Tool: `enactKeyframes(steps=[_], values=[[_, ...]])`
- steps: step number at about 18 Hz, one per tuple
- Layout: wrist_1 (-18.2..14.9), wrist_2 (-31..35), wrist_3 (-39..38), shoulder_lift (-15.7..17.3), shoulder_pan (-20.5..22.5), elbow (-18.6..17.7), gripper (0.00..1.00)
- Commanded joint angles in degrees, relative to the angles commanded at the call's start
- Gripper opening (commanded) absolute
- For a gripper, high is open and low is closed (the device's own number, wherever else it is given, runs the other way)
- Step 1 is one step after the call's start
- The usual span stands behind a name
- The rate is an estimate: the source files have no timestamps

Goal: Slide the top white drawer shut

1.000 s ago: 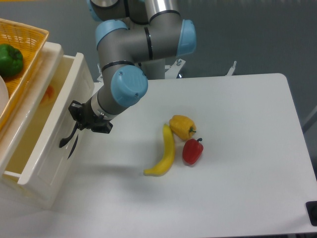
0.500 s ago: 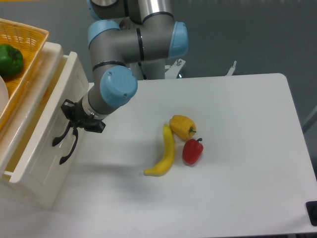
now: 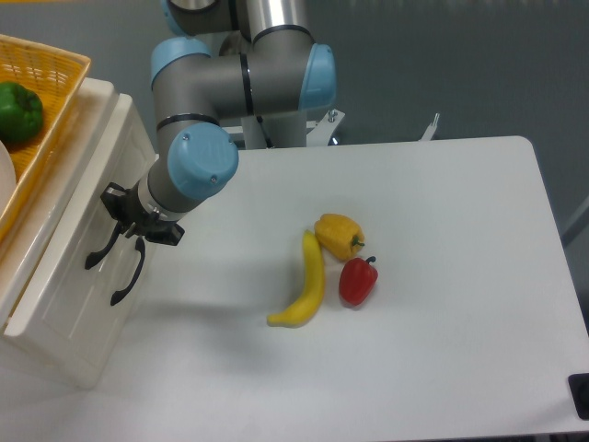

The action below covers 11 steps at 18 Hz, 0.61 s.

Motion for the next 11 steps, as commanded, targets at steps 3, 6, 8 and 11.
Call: enactKeyframes(steps=[3,6,8,11], values=[[0.35,0.0,0.0,-0.17,-0.35,0.0,0.17],[1.4,0.09,-1.23,-0.35,-0.62,-0.09,0.17],[1.84,0.09,-1.41,-0.53,-0.88,0.0,0.27],[2.2,0.09,-1.06,-0.7,-0.79,0.0,0.47]])
